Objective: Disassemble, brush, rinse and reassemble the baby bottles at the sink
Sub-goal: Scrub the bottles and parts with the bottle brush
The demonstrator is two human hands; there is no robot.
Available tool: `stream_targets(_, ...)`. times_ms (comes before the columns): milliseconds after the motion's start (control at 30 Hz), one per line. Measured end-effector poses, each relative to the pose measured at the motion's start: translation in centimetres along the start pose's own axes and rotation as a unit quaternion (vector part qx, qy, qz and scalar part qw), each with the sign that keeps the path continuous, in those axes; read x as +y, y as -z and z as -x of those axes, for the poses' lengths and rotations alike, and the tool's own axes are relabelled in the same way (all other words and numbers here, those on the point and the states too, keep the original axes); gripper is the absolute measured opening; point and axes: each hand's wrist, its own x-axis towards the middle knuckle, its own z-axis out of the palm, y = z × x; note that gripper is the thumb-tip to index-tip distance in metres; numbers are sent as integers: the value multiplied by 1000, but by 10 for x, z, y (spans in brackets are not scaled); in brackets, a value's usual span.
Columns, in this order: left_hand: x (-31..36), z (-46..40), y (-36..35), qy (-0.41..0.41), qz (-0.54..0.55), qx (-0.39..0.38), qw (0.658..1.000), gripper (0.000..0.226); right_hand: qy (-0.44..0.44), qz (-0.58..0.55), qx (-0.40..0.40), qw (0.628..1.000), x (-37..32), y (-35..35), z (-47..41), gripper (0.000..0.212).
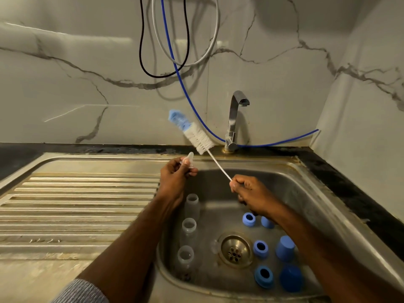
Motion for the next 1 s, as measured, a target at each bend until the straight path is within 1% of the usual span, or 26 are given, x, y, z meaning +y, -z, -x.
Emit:
stream_targets(100, 0, 1, -3, 4, 23, 11, 1000, 17, -36, -21, -95, 995, 3, 3, 4, 28)
stream_targets(167, 2, 0, -2, 11, 46, 35, 998, 16, -58, -26, -121, 991, 6, 6, 4, 30)
stream_targets(233, 5, -2, -2, 20, 85, 58, 994, 17, -64, -23, -119, 991, 8, 11, 4, 31)
stream_targets(300, 5, -1, -2, 26, 90, 53, 994, 17, -59, -30, -118, 991, 7, 13, 5, 31)
stream_targets(433, -8, 4, -10, 7, -11, -33, 999, 14, -45, -55, -98, 993, 4, 1, 5, 31)
stream_targets(467, -9, 5, -12, 3, -18, -43, 999, 14, -42, -52, -85, 994, 3, -1, 4, 30)
stream_targets(567, -6, 6, -11, 10, -19, -40, 999, 14, -36, -37, -49, 997, 4, 4, 1, 28)
stream_targets(633, -6, 8, -5, 21, -51, -41, 998, 23, -42, -31, -35, 998, 9, 13, -2, 28)
stream_targets(700, -10, 11, -5, 22, -123, -62, 990, 35, -59, -29, -23, 998, 16, 23, -3, 29)
stream_targets(733, -13, 14, -7, 10, -178, -76, 981, 35, -69, -26, -19, 997, 20, 27, -3, 30)
stream_targets(767, -17, 16, -9, -7, -236, -86, 968, 30, -79, -24, -17, 996, 24, 32, -4, 30)
stream_targets(867, -31, 17, -22, -50, -371, -128, 918, 17, -106, -20, -23, 994, 36, 42, -4, 30)
stream_targets(900, -37, 15, -25, -59, -418, -149, 894, 16, -113, -15, -24, 993, 40, 44, -4, 29)
stream_targets(1000, -56, 3, -35, -73, -561, -204, 799, 20, -124, -1, -28, 992, 48, 47, -4, 29)
